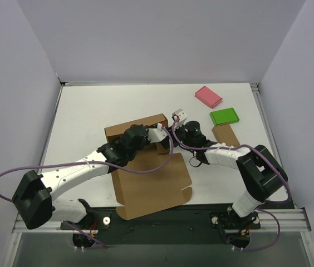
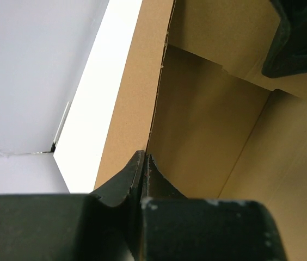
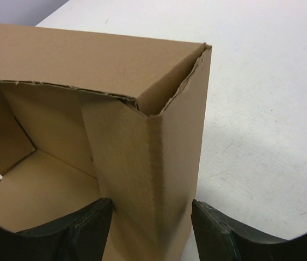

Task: Fold the paper box

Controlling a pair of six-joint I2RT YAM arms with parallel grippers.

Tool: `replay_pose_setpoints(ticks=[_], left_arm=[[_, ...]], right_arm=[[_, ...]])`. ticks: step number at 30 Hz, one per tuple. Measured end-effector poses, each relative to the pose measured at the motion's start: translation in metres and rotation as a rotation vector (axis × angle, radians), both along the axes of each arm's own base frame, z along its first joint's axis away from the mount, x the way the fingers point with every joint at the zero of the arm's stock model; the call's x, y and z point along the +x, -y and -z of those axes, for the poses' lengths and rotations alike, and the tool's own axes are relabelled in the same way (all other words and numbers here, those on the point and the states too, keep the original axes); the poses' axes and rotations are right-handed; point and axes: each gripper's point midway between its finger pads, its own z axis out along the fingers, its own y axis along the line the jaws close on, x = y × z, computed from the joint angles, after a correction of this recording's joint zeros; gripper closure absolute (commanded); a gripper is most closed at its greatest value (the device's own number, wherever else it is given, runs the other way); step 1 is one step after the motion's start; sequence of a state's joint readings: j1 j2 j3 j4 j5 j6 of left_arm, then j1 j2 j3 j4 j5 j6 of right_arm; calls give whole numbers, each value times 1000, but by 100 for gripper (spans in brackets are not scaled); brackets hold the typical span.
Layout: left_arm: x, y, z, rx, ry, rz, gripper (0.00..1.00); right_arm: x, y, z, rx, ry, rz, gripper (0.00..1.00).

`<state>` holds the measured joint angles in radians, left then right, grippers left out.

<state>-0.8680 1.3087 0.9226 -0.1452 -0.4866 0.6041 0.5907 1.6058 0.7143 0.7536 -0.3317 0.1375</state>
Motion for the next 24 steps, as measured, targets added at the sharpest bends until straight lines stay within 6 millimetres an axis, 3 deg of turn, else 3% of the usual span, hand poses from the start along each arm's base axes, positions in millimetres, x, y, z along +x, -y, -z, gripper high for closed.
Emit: replay_pose_setpoints(ticks=[5,9,11,18,21,22,24], left_arm=[[0,0,0,-26,-11,4,100],[0,2,0,-39,-18,10,100],[-1,4,0,-47,-24,20,100],[-3,15,-4,-91,-35,52,100],[-2,14,-4,-97,-37,47,61],[-2,13,-4,-100,-37,45,42],[-3,15,-5,-111,-41,53,32]], right_arm=[[1,-2,5,6,-12,11,48],[8,3,5,5,-6,65,84],[13,8,6,0,-4,106,96],[23,19,9,-44,25,194,100],[24,20,9,-52,32,201,100],[24,20,9,-54,34,203,100],[24,21,9,-56,36,204,100]])
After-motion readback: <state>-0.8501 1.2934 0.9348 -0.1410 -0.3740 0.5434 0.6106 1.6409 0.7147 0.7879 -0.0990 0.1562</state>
